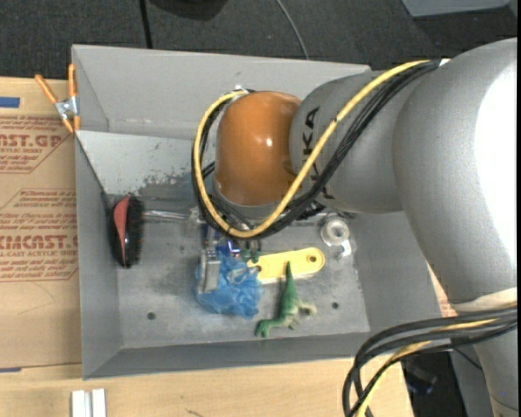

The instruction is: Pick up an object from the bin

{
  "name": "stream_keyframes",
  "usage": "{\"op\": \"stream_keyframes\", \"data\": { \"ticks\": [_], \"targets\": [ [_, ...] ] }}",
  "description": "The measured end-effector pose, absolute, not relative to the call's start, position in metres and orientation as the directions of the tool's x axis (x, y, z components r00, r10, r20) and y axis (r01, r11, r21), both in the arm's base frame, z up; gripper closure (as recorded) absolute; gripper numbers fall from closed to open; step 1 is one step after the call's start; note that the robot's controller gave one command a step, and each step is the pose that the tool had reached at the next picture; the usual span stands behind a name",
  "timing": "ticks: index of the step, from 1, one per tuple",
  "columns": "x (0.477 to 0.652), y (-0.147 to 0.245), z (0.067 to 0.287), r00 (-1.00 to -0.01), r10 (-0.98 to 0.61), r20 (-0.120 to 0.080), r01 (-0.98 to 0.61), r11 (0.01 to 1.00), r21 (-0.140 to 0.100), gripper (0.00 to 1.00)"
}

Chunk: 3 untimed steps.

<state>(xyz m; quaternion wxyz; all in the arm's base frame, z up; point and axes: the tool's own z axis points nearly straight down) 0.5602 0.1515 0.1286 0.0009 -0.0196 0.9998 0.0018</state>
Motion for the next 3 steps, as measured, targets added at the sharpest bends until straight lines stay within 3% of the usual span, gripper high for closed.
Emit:
{"op": "stream_keyframes", "data": {
  "ticks": [1,2,3],
  "targets": [
    [0.561,0.124,0.122,-0.999,0.045,0.004,0.045,0.999,0.001,0.00],
    [0.558,0.114,0.107,-0.996,0.089,-0.004,0.089,0.996,0.004,0.00],
    [0.557,0.066,0.100,-0.976,-0.216,0.003,-0.216,0.976,0.003,1.00]
  ]
}}
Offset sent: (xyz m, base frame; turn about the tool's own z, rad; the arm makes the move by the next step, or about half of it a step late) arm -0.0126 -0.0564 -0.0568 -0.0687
